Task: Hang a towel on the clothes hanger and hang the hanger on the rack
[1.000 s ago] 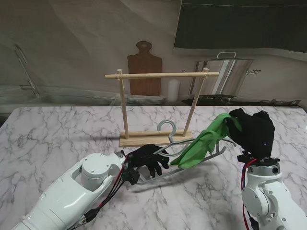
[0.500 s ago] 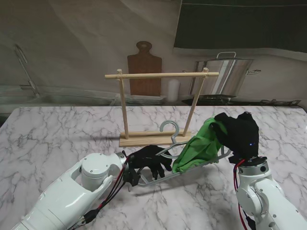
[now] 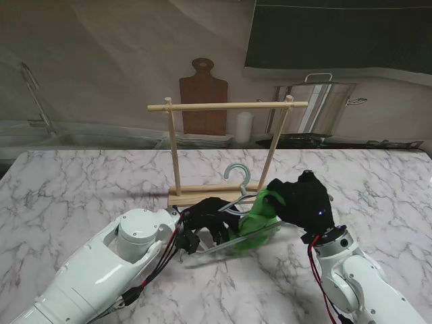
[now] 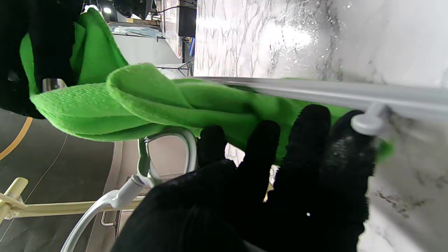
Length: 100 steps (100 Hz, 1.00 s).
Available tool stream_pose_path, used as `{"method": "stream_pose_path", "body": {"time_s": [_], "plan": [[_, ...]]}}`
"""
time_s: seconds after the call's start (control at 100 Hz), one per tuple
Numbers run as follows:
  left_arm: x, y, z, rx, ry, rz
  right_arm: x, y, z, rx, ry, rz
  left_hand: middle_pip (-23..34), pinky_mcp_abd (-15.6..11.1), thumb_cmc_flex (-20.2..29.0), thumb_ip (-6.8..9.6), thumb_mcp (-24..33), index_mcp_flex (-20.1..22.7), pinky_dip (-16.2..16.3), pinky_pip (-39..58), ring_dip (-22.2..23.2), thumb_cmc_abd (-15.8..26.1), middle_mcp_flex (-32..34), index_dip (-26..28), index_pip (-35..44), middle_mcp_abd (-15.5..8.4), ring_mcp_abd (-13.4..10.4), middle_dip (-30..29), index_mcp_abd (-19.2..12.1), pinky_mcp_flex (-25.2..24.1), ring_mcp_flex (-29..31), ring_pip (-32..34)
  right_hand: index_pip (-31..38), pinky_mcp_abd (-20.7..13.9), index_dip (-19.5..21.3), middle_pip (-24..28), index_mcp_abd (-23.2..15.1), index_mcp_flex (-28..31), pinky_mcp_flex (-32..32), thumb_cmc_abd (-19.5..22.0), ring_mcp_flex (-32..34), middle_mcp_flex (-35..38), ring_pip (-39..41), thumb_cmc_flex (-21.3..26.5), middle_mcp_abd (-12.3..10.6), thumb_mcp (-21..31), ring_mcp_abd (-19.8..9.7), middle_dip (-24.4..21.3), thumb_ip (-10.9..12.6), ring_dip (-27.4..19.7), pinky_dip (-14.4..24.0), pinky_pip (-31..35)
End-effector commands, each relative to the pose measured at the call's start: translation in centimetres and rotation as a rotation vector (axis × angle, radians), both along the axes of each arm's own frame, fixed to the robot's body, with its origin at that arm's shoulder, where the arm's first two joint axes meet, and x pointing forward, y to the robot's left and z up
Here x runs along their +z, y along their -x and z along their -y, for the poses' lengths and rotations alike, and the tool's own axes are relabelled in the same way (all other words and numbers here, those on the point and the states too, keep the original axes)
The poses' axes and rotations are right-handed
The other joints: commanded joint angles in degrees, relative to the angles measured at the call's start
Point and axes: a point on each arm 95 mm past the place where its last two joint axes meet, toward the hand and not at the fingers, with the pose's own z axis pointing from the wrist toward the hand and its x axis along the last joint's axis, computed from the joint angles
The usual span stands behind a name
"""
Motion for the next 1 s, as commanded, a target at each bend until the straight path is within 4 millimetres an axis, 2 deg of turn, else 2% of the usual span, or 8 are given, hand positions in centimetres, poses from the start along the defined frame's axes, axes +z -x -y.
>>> {"method": "stream_pose_path", "body": {"time_s": [0.0, 0.21, 0.45, 0.78, 0.86, 0.99], "plan": [[0.6, -0.1, 0.8, -0.015, 0.014, 0.003, -0.2, -0.1, -0.6, 0.001, 0.008, -0.013, 1.04, -1.43, 4.12, -2.05, 1.52, 3.22, -0.97, 6.13, 0.72, 2.12, 1.77, 1.73, 3.09, 0.15, 2.81, 0.91, 0.27, 2.19, 1.41, 1.21, 5.92, -0.68, -0.16, 2.04, -5.83, 0.96, 0.34, 3.01, 1.3, 1.56, 0.53, 2.42, -1.43, 3.06, -2.37, -0.04, -0.08, -0.39, 0.66, 0.31], [1.7, -0.3, 1.2, -0.027, -0.01, 0.05, -0.8, -0.4, -1.0, -0.028, 0.058, -0.056, 1.28, -1.57, 4.12, -2.1, 1.63, 3.24, -1.04, 6.23, 0.74, 2.11, 1.89, 1.76, 3.12, 0.2, 2.84, 0.98, 0.3, 2.28, 1.45, 1.32, 5.63, -0.36, -0.52, 1.63, -5.13, 1.52, 0.88, 2.71, 1.31, 2.35, 1.19, 2.45, -1.18, 3.18, -2.33, -0.34, -0.11, -0.1, 0.7, 0.72], [2.9, -0.7, -0.1, 0.001, -0.038, 0.089, -1.1, -0.3, 1.1, -0.128, 0.144, -0.051, 2.15, -1.77, 4.12, -2.1, 1.81, 3.48, -1.06, 6.7, 0.93, 1.9, 2.21, 1.73, 3.15, 0.21, 2.63, 1.54, 0.41, 2.91, 2.13, 1.9, 5.13, -0.7, -0.66, 1.55, -5.41, 1.79, 0.91, 2.86, 1.26, 2.44, 1.39, 2.19, -1.39, 2.95, -2.39, -0.34, -0.16, 0.0, 0.68, 0.99], [2.7, -0.7, -0.5, -0.028, -0.106, 0.105, -0.3, -1.3, 3.4, -0.216, 0.145, 0.02, 2.91, -1.9, 4.12, -2.1, 1.86, 3.5, -1.22, 7.12, 1.26, 1.9, 2.15, 1.78, 3.03, 0.19, 2.65, 2.25, 0.44, 3.19, 2.46, 2.4, 4.65, -0.97, -0.49, 1.82, -5.65, 1.66, 0.78, 3.08, 1.28, 2.14, 1.53, 2.33, -1.24, 2.52, -2.29, -0.07, -0.09, 0.01, 0.7, 1.31], [2.6, -0.7, -0.3, -0.029, -0.106, 0.101, -0.4, -1.5, 3.2, -0.207, 0.142, 0.014, 3.78, -2.15, 4.12, -2.1, 1.91, 3.54, -1.05, 7.96, 1.79, 1.87, 2.15, 1.84, 3.04, 0.18, 2.65, 3.0, 0.51, 3.64, 2.93, 3.22, 4.63, -1.04, -0.38, 1.95, -5.63, 1.61, 0.66, 3.12, 1.27, 2.07, 1.56, 2.46, -1.15, 2.44, -2.23, 0.01, -0.04, 0.0, 0.69, 1.34], [2.7, -0.7, 0.0, -0.041, -0.108, 0.103, -1.2, -1.9, 1.6, -0.142, 0.171, -0.02, 7.45, -2.45, 4.12, -2.08, 1.47, 3.09, -0.86, 9.79, 4.03, 2.22, 1.32, 2.11, 3.09, -1.06, 2.63, 6.68, 0.3, 4.33, 3.75, 5.57, 4.5, -1.22, -0.39, 2.06, -5.95, 1.65, 0.88, 3.1, 1.3, 2.16, 1.64, 2.36, -1.36, 2.25, -2.53, 0.06, -0.02, 0.0, 0.73, 1.56]]}}
